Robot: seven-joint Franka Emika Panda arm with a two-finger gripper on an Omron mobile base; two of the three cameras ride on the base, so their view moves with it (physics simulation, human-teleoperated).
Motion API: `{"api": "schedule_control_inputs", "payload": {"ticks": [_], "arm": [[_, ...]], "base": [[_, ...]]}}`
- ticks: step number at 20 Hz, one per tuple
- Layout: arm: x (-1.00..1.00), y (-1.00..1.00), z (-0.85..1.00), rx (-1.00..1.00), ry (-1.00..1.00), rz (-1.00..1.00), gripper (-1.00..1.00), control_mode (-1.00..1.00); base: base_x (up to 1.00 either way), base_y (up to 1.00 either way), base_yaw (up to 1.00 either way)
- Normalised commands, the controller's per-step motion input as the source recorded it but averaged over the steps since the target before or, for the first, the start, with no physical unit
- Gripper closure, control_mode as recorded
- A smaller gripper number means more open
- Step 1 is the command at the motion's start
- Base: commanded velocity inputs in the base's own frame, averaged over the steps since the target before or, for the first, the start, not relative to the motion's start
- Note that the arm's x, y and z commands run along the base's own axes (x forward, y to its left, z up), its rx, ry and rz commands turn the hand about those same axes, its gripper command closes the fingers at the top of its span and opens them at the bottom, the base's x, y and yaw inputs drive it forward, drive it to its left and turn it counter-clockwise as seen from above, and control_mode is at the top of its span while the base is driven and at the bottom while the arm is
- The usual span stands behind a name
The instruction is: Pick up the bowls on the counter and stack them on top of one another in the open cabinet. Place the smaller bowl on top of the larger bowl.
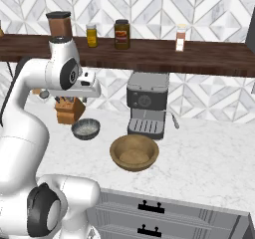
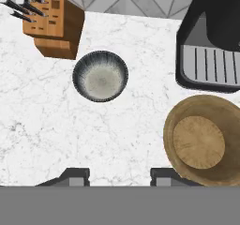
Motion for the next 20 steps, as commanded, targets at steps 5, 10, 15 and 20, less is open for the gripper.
{"api": "schedule_control_inputs", "payload": {"ticks": [5, 10, 15, 20], "arm": [[-0.22, -0.06, -0.11, 0.01, 0.0, -0.01, -1.0, -1.0], [0.01, 0.0, -0.9, -0.04, 0.0, 0.0, -1.0, -1.0], [0.37, 0.02, -0.93, 0.0, -0.01, -0.04, -1.0, -1.0], [0.63, 0.16, -0.33, 0.01, -0.07, -0.02, -1.0, -1.0]], "base": [[0.0, 0.0, 0.0], [0.0, 0.0, 0.0], [0.0, 0.0, 0.0], [0.0, 0.0, 0.0]]}}
